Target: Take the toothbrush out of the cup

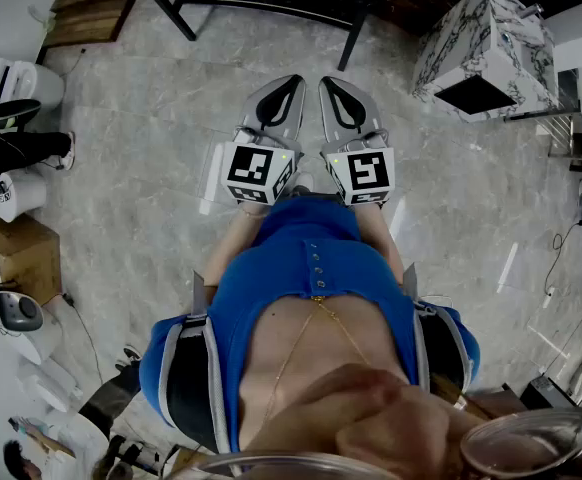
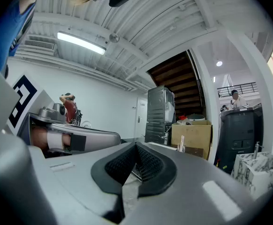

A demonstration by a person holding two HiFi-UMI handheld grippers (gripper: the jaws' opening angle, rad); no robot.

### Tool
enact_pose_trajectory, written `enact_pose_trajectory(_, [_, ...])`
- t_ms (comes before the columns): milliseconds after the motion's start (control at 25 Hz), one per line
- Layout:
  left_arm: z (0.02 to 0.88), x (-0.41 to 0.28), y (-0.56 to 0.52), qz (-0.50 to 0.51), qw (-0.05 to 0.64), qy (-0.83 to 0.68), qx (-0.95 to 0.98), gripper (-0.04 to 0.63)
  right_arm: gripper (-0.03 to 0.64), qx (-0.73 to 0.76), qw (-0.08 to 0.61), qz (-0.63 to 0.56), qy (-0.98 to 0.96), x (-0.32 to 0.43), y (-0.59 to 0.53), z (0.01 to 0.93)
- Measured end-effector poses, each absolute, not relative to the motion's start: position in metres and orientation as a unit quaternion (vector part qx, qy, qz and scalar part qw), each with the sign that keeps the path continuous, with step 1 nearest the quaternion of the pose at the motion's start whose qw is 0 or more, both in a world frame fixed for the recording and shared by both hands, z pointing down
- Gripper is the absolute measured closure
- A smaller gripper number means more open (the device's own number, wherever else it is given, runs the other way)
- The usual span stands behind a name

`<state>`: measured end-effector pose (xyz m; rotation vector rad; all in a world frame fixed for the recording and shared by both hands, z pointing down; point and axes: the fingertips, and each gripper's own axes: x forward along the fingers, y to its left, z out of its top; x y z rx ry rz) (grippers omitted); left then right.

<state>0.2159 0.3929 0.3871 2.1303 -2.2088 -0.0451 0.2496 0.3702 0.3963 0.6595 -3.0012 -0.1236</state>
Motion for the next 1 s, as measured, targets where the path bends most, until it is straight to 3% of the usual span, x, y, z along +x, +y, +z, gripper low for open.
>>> enact_pose_trajectory(640, [0.377, 0.234, 0.380, -0.022, 0.034, -0.696, 0.717, 0.591, 0.614, 0.217, 0.001, -0.015, -0.976, 0.261, 0.363, 0.378])
enact_pose_trajectory(1000, [0.386, 0.187, 0.362, -0.031, 0.051, -0.689, 0.722, 0.591, 0.615, 0.232, -0.009, -0.004, -0.973, 0.216, 0.340, 0.380])
